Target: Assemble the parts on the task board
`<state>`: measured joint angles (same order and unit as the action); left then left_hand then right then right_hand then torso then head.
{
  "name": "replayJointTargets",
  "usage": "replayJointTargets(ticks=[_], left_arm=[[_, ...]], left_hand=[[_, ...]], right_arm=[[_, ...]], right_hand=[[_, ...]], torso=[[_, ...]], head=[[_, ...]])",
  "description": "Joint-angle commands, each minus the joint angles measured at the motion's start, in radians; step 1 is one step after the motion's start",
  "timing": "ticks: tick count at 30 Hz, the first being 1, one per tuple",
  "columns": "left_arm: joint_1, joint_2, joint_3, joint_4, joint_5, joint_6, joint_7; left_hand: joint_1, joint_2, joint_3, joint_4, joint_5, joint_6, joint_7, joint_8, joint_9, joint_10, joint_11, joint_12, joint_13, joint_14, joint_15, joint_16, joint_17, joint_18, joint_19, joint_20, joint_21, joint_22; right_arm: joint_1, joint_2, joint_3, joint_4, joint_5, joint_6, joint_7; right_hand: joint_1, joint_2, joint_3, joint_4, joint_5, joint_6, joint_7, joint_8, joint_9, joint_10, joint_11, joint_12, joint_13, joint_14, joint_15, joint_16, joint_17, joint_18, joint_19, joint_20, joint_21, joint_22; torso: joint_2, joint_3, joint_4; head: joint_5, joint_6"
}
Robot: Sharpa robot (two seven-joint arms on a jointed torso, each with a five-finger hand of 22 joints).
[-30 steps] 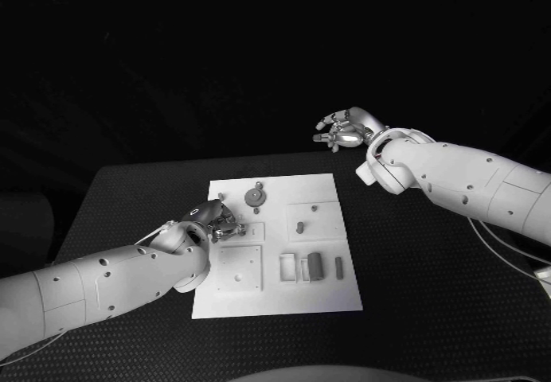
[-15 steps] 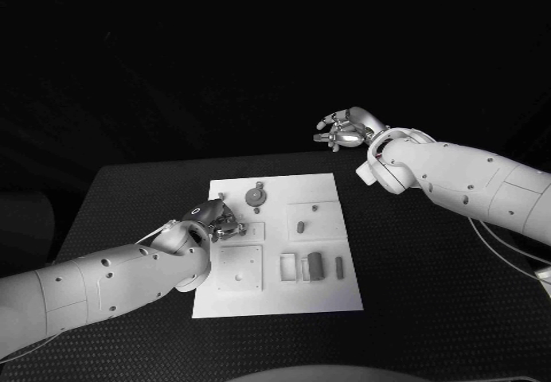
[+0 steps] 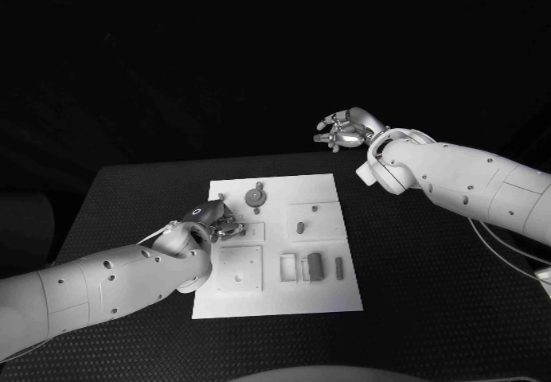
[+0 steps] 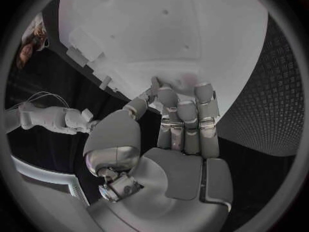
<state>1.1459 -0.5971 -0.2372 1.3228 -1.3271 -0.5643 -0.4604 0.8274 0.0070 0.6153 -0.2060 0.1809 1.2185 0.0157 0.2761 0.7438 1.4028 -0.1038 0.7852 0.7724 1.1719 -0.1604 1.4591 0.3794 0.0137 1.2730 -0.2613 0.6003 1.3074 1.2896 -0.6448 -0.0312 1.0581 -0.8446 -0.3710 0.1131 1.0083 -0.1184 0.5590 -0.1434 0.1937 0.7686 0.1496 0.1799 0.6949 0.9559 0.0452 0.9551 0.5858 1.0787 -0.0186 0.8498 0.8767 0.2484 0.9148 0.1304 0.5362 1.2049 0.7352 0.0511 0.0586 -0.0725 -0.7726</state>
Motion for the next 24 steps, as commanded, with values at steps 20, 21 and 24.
replayJointTargets(ticks=[20,21,24], left_arm=[[-0.004,0.009,-0.002,0.009,0.018,0.052,0.01],[-0.004,0.009,-0.002,0.009,0.021,0.053,0.011],[-0.004,0.01,-0.002,0.008,0.028,0.052,0.013]], left_hand=[[0.01,0.007,0.1,-0.078,0.011,0.036,-0.025,0.069,-0.003,0.005,-0.014,0.013,0.004,0.016,-0.019,0.01,0.0,0.012,0.002,-0.011,0.015,0.024],[0.011,0.004,0.101,-0.076,0.011,0.035,-0.025,0.069,-0.003,0.005,-0.014,0.014,0.004,0.016,-0.019,0.009,0.0,0.013,0.001,-0.011,0.016,0.024],[0.014,-0.016,0.103,-0.068,0.008,0.032,-0.024,0.071,-0.004,0.002,-0.013,0.014,0.003,0.013,-0.02,0.007,-0.002,0.014,-0.001,-0.011,0.016,0.022]], right_arm=[[0.0,0.001,0.0,-0.001,-0.001,0.011,0.006],[0.0,0.001,0.0,-0.001,-0.001,0.011,0.006],[-0.001,0.001,0.0,-0.001,-0.001,0.011,0.006]], right_hand=[[-0.007,0.0,0.0,0.006,-0.004,0.045,0.04,0.006,-0.002,-0.118,0.038,0.005,-0.003,0.007,0.0,-0.006,0.003,0.013,0.01,0.0,-0.004,0.003],[-0.007,0.0,0.0,0.006,-0.004,0.045,0.04,0.006,-0.002,-0.118,0.038,0.005,-0.003,0.007,0.0,-0.006,0.004,0.013,0.01,0.0,-0.004,0.003],[-0.007,0.0,0.0,0.006,-0.004,0.045,0.04,0.006,-0.002,-0.118,0.038,0.005,-0.003,0.007,0.0,-0.006,0.004,0.013,0.01,0.0,-0.005,0.003]], torso=[[0.0,0.0002,-0.0002],[0.0,0.0,0.0],[0.0,0.0,0.0003]], head=[[-0.002,-0.001],[-0.002,-0.001],[-0.002,0.0]])
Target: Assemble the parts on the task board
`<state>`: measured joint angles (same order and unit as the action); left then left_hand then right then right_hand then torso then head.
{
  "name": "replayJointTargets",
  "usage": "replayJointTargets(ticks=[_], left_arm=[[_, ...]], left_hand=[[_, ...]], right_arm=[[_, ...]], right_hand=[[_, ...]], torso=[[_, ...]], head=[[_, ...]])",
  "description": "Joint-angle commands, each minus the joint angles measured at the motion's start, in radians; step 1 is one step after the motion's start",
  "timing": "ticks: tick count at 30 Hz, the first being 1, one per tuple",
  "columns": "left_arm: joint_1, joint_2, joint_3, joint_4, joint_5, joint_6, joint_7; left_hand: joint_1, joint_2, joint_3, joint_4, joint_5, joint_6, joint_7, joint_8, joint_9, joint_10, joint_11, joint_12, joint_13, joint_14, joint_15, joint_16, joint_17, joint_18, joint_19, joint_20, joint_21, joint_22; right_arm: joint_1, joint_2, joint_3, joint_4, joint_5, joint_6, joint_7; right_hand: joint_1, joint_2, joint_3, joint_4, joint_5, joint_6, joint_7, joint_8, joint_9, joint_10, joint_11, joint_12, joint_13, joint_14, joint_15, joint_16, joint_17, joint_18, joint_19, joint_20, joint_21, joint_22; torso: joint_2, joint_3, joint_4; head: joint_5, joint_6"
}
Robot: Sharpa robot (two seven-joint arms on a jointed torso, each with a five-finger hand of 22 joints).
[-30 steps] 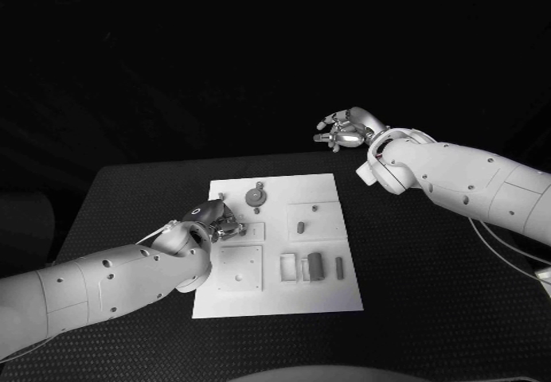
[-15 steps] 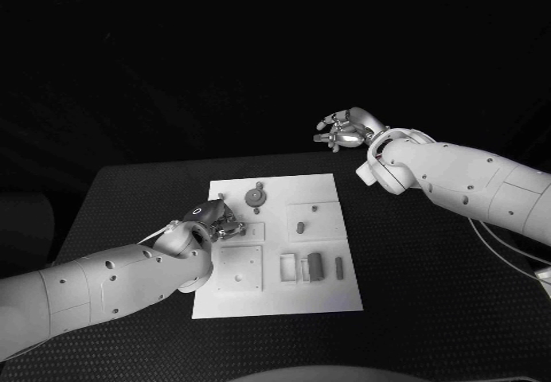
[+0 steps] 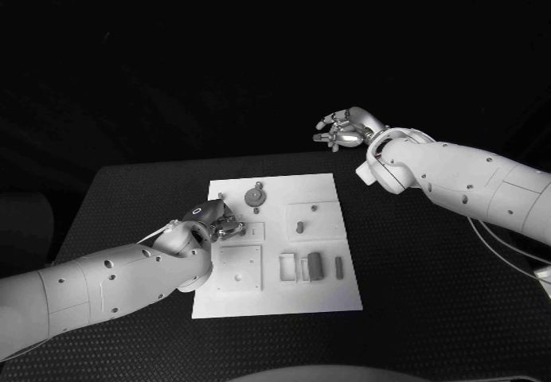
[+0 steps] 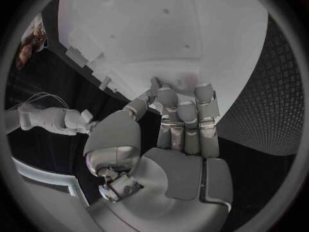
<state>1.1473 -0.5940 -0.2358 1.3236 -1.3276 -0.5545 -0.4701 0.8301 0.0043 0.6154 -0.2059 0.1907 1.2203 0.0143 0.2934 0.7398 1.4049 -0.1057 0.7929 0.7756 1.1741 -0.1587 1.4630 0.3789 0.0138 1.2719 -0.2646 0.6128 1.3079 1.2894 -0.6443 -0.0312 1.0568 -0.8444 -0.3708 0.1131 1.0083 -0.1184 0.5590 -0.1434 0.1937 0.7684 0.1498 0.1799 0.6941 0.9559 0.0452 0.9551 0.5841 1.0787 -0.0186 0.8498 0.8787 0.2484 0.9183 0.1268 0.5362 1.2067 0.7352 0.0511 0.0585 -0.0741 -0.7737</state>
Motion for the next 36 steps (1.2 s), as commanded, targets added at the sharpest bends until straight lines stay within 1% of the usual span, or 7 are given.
replayJointTargets(ticks=[1,6,10,15,17,25,36], left_arm=[[-0.006,0.006,-0.004,0.008,0.031,0.043,0.023],[-0.006,0.005,-0.004,0.006,0.04,0.039,0.024],[-0.006,0.004,-0.004,0.005,0.048,0.035,0.026],[-0.006,0.004,-0.004,0.005,0.052,0.03,0.027],[-0.006,0.004,-0.004,0.005,0.055,0.03,0.029],[-0.006,0.003,-0.003,0.005,0.065,0.028,0.032],[-0.006,-0.001,-0.003,0.005,0.076,0.013,0.038]], left_hand=[[0.012,-0.019,0.103,-0.066,-0.004,0.029,-0.022,0.054,0.0,-0.001,-0.01,0.005,-0.001,0.01,-0.022,0.002,-0.003,0.014,0.0,-0.008,0.004,0.021],[0.016,-0.064,0.102,-0.037,-0.015,0.015,-0.017,0.05,-0.006,-0.006,-0.004,-0.004,-0.009,0.004,-0.023,-0.008,-0.01,0.014,-0.007,-0.007,-0.001,0.019],[0.021,-0.104,0.099,-0.009,-0.05,-0.004,-0.009,0.04,-0.01,-0.014,0.003,-0.021,-0.023,-0.005,-0.023,-0.022,-0.02,0.011,-0.018,-0.005,-0.014,0.015],[0.017,-0.153,0.096,0.033,-0.058,-0.026,0.001,0.023,-0.023,-0.016,0.012,-0.029,-0.033,-0.01,-0.021,-0.028,-0.026,0.008,-0.021,-0.004,-0.024,0.014],[0.015,-0.165,0.095,0.045,-0.06,-0.027,0.002,0.021,-0.026,-0.016,0.013,-0.03,-0.034,-0.01,-0.021,-0.028,-0.027,0.008,-0.021,-0.004,-0.026,0.014],[0.008,-0.2,0.092,0.087,-0.06,-0.029,0.004,0.018,-0.032,-0.017,0.014,-0.031,-0.038,-0.011,-0.022,-0.028,-0.029,0.006,-0.02,-0.005,-0.032,0.016],[-0.001,-0.222,0.089,0.115,-0.06,-0.029,0.004,0.018,-0.034,-0.017,0.014,-0.031,-0.04,-0.012,-0.023,-0.028,-0.031,0.006,-0.018,-0.006,-0.035,0.017]], right_arm=[[0.0,0.0,0.0,0.001,-0.001,0.01,0.006],[0.0,0.001,0.0,0.0,-0.001,0.01,0.006],[-0.001,0.0,0.0,-0.001,-0.001,0.01,0.006],[-0.001,0.0,0.0,0.0,-0.001,0.01,0.006],[-0.001,0.0,0.0,0.0,-0.001,0.01,0.006],[-0.002,0.0,0.0,-0.001,-0.001,0.01,0.006],[-0.005,0.0,0.0,0.0,-0.001,0.009,0.007]], right_hand=[[-0.007,0.0,0.0,0.006,-0.004,0.045,0.04,0.006,-0.001,-0.118,0.038,0.005,-0.002,0.007,0.0,-0.006,0.002,0.013,0.007,0.003,-0.005,0.001],[-0.007,-0.001,0.0,0.006,-0.004,0.045,0.04,0.006,-0.001,-0.118,0.038,0.005,-0.002,0.007,0.0,-0.007,0.002,0.013,0.007,0.003,-0.005,0.001],[-0.007,-0.001,0.0,0.007,-0.004,0.045,0.04,0.006,-0.001,-0.118,0.038,0.006,-0.002,0.007,0.0,-0.007,0.002,0.013,0.006,0.004,-0.005,0.001],[-0.008,-0.001,-0.001,0.007,-0.004,0.044,0.04,0.006,-0.002,-0.119,0.038,0.006,-0.003,0.007,0.0,-0.007,0.003,0.013,0.006,0.004,-0.005,0.002],[-0.008,-0.001,-0.001,0.007,-0.004,0.044,0.04,0.006,-0.002,-0.119,0.038,0.006,-0.003,0.007,0.0,-0.008,0.003,0.013,0.006,0.004,-0.005,0.002],[-0.008,-0.001,-0.001,0.007,-0.004,0.044,0.04,0.006,-0.002,-0.119,0.038,0.006,-0.003,0.007,0.0,-0.008,0.004,0.013,0.006,0.004,-0.006,0.002],[-0.008,-0.001,-0.001,0.008,-0.004,0.043,0.04,0.006,-0.002,-0.119,0.039,0.006,-0.004,0.007,0.0,-0.009,0.004,0.013,0.006,0.004,-0.006,0.002]], torso=[[0.0,0.0,0.0003],[0.0,0.0001,0.0005],[0.0,0.0002,0.0001],[0.0,0.0001,0.0],[0.0,0.0002,0.0],[0.0,0.0001,0.0003],[0.001,0.0002,-0.0001]], head=[[0.0,0.001],[-0.001,0.001],[0.0,0.001],[-0.002,0.001],[-0.002,0.001],[-0.002,0.001],[-0.003,0.002]])
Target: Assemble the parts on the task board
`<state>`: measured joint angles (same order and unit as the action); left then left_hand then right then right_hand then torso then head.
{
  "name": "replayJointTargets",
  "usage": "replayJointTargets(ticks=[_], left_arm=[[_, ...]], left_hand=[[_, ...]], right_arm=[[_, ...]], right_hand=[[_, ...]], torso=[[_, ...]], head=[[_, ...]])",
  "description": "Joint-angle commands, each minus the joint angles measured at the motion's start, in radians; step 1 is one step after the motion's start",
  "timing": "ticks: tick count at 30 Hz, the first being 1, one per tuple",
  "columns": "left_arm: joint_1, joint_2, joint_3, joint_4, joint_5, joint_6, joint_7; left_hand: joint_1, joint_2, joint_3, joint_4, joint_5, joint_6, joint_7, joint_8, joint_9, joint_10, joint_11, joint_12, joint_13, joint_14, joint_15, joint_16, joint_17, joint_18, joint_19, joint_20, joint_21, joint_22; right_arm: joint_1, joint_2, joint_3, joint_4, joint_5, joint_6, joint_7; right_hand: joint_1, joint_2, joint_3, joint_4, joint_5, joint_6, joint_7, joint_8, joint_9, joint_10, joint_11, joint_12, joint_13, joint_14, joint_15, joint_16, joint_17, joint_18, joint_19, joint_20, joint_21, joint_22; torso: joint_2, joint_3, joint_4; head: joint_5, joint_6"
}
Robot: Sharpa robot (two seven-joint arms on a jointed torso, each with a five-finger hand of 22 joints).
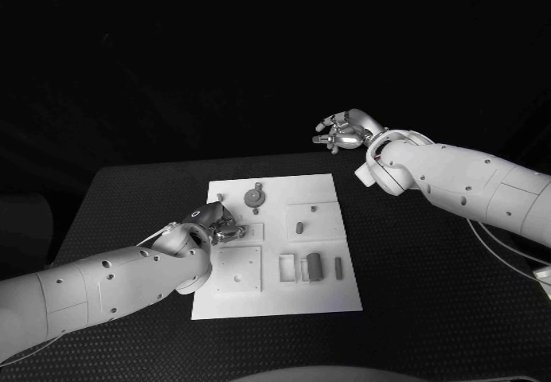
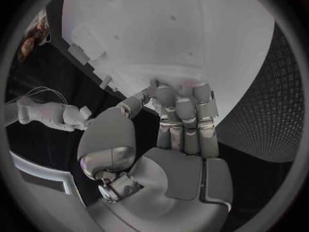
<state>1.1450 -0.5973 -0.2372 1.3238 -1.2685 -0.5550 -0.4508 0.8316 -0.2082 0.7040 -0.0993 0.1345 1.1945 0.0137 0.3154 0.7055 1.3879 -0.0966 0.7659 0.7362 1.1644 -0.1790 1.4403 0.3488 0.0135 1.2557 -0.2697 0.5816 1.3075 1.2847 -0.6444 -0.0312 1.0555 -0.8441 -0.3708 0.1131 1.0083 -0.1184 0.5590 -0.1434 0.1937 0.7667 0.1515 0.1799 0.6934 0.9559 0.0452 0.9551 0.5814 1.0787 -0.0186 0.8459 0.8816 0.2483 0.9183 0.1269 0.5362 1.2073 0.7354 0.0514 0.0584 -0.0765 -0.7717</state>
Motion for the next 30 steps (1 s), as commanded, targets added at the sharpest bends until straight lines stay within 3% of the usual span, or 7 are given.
replayJointTargets(ticks=[1,16,17,18,19,30], left_arm=[[-0.003,0.002,-0.002,0.005,0.017,0.014,0.019],[-0.003,-0.003,-0.002,0.007,0.026,0.012,0.027],[-0.003,-0.004,-0.002,0.008,0.026,0.012,0.027],[-0.003,-0.004,-0.001,0.008,0.026,0.012,0.027],[-0.003,-0.004,-0.001,0.008,0.027,0.012,0.027],[-0.003,-0.007,-0.001,0.011,0.032,0.012,0.031]], left_hand=[[-0.004,-0.011,-0.001,0.01,-0.004,-0.003,0.004,-0.004,0.0,0.0,0.005,-0.004,-0.001,-0.002,-0.003,-0.005,-0.001,0.006,-0.002,-0.001,-0.004,0.017],[-0.03,-0.036,-0.02,0.035,-0.002,-0.004,0.004,-0.004,-0.001,-0.001,0.005,-0.002,-0.003,-0.003,-0.003,-0.004,-0.003,0.005,-0.002,-0.002,-0.007,0.019],[-0.037,-0.03,-0.039,0.03,0.032,-0.005,0.005,-0.003,0.0,-0.002,0.006,-0.002,-0.002,-0.004,-0.003,-0.002,-0.003,0.005,-0.004,-0.001,-0.007,0.02],[-0.05,-0.013,-0.08,0.011,0.093,-0.007,0.005,-0.001,0.002,-0.003,0.007,0.0,-0.001,-0.006,-0.002,0.0,-0.002,0.004,-0.005,-0.001,-0.005,0.022],[-0.053,0.005,-0.115,-0.011,0.104,-0.009,0.004,0.0,0.004,-0.004,0.005,0.0,-0.001,-0.008,-0.003,0.001,-0.003,0.006,-0.008,-0.003,-0.005,0.021],[-0.061,-0.004,-0.122,-0.009,0.104,-0.008,0.004,0.0,0.003,-0.005,0.004,0.0,-0.002,-0.008,-0.004,0.0,-0.004,0.006,-0.009,-0.002,-0.007,0.019]], right_arm=[[-0.001,0.0,0.0,0.001,-0.001,0.009,0.007],[-0.002,0.001,0.0,0.0,-0.001,0.008,0.007],[-0.002,0.001,0.0,0.0,-0.001,0.008,0.007],[-0.002,0.001,0.0,0.0,-0.001,0.009,0.007],[-0.002,0.001,0.0,0.0,-0.001,0.009,0.007],[-0.002,0.0,0.0,0.0,-0.001,0.009,0.006]], right_hand=[[-0.008,-0.001,-0.001,0.008,-0.004,0.045,0.039,0.006,-0.002,-0.119,0.039,0.006,-0.001,0.007,0.0,-0.005,0.002,0.013,0.006,0.004,-0.006,0.002],[-0.008,-0.001,-0.001,0.008,-0.004,0.044,0.039,0.005,-0.002,-0.12,0.039,0.007,-0.002,0.007,0.0,-0.006,0.003,0.013,0.006,0.004,-0.007,0.002],[-0.008,-0.001,-0.001,0.008,-0.004,0.044,0.039,0.005,-0.002,-0.12,0.039,0.007,-0.002,0.007,0.0,-0.006,0.003,0.013,0.006,0.004,-0.007,0.002],[-0.008,-0.001,-0.001,0.008,-0.004,0.044,0.039,0.005,-0.002,-0.12,0.039,0.007,-0.002,0.007,0.0,-0.006,0.003,0.013,0.006,0.004,-0.007,0.002],[-0.008,-0.001,-0.001,0.008,-0.004,0.044,0.039,0.005,-0.002,-0.12,0.039,0.007,-0.003,0.007,0.0,-0.006,0.003,0.013,0.006,0.004,-0.007,0.002],[-0.008,-0.001,-0.001,0.008,-0.004,0.043,0.039,0.005,-0.002,-0.12,0.039,0.008,-0.003,0.007,0.0,-0.007,0.004,0.013,0.006,0.004,-0.008,0.003]], torso=[[0.0,0.0001,0.0002],[0.0,0.0001,0.0003],[0.0,0.0,0.0003],[0.0,-0.0002,0.0004],[0.0,-0.0004,0.0006],[0.0,-0.0001,0.0004]], head=[[0.0,0.0],[0.0,0.002],[0.0,0.001],[0.0,0.001],[0.0,0.0],[0.001,0.0]])
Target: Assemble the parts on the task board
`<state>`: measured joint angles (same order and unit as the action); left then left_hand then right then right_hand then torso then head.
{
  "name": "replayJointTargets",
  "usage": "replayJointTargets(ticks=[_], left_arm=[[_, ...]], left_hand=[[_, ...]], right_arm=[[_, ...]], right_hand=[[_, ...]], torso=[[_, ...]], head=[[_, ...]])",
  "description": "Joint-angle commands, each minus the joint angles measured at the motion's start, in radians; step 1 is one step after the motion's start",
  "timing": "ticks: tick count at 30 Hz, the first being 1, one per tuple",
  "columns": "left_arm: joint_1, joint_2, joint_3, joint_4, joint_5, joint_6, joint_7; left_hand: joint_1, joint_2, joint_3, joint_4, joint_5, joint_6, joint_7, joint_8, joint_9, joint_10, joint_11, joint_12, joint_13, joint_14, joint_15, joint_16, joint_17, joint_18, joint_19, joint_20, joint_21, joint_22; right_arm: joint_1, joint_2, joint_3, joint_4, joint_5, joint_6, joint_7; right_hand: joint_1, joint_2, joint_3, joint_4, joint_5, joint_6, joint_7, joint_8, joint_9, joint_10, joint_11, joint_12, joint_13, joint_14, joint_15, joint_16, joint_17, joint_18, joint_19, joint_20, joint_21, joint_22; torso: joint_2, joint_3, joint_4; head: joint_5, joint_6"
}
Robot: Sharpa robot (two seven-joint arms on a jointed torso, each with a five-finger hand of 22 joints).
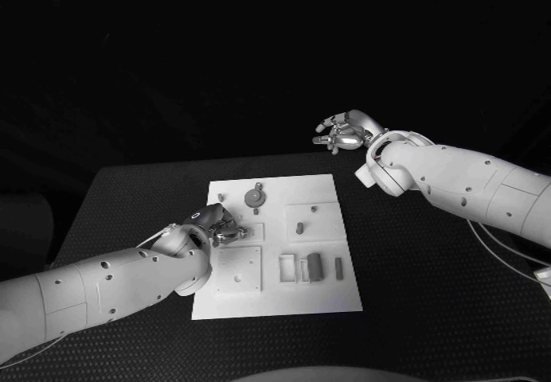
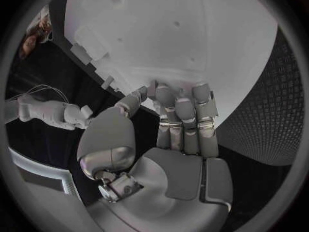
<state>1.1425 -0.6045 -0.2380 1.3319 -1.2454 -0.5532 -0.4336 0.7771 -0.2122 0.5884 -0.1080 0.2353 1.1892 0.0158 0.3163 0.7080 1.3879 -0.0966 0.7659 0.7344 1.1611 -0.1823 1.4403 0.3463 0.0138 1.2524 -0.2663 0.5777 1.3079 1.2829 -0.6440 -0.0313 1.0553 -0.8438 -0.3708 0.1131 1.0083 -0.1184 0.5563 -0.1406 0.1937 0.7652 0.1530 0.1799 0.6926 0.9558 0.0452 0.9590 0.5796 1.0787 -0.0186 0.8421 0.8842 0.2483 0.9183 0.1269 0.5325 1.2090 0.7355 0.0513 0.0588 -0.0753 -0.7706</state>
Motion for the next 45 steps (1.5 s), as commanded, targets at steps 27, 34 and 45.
replayJointTargets(ticks=[27,34,45], left_arm=[[0.0,-0.007,0.012,0.0,0.127,0.081,0.031],[0.0,-0.004,0.017,-0.006,0.178,0.093,0.037],[0.0,-0.001,0.026,-0.015,0.2,0.091,0.043]], left_hand=[[-0.029,0.001,-0.009,0.039,0.004,-0.003,0.002,-0.001,-0.002,-0.007,0.004,-0.002,-0.003,-0.007,-0.001,0.0,-0.004,0.006,-0.006,-0.006,-0.009,0.018],[-0.028,0.011,-0.012,0.036,0.004,-0.006,0.003,-0.002,-0.003,-0.009,0.005,-0.002,-0.003,-0.009,0.0,-0.001,-0.004,0.006,-0.009,-0.006,-0.011,0.019],[-0.028,0.021,-0.019,0.03,0.004,-0.011,0.005,-0.004,-0.004,-0.012,0.007,-0.002,-0.003,-0.012,0.0,-0.001,-0.005,0.005,-0.012,-0.005,-0.012,0.019]], right_arm=[[-0.002,-0.001,0.0,-0.001,-0.001,0.011,0.007],[-0.004,0.001,0.0,-0.002,-0.001,0.011,0.007],[-0.005,0.001,0.0,-0.003,-0.001,0.011,0.007]], right_hand=[[-0.008,0.0,0.001,0.006,-0.004,0.045,0.038,0.006,-0.002,-0.121,0.039,0.005,-0.003,0.008,0.0,-0.005,0.004,0.014,0.006,0.004,-0.005,0.002],[-0.007,0.0,0.001,0.006,-0.004,0.045,0.038,0.006,-0.002,-0.121,0.039,0.005,-0.003,0.008,0.0,-0.005,0.004,0.014,0.006,0.004,-0.005,0.003],[-0.007,0.0,0.001,0.006,-0.004,0.045,0.038,0.007,-0.003,-0.121,0.039,0.006,-0.004,0.008,0.0,-0.006,0.005,0.014,0.006,0.004,-0.006,0.003]], torso=[[0.0,0.0002,0.0001],[0.0,0.0002,-0.0001],[0.0,0.0006,-0.0001]], head=[[-0.002,0.0],[-0.001,0.0],[-0.002,-0.001]])
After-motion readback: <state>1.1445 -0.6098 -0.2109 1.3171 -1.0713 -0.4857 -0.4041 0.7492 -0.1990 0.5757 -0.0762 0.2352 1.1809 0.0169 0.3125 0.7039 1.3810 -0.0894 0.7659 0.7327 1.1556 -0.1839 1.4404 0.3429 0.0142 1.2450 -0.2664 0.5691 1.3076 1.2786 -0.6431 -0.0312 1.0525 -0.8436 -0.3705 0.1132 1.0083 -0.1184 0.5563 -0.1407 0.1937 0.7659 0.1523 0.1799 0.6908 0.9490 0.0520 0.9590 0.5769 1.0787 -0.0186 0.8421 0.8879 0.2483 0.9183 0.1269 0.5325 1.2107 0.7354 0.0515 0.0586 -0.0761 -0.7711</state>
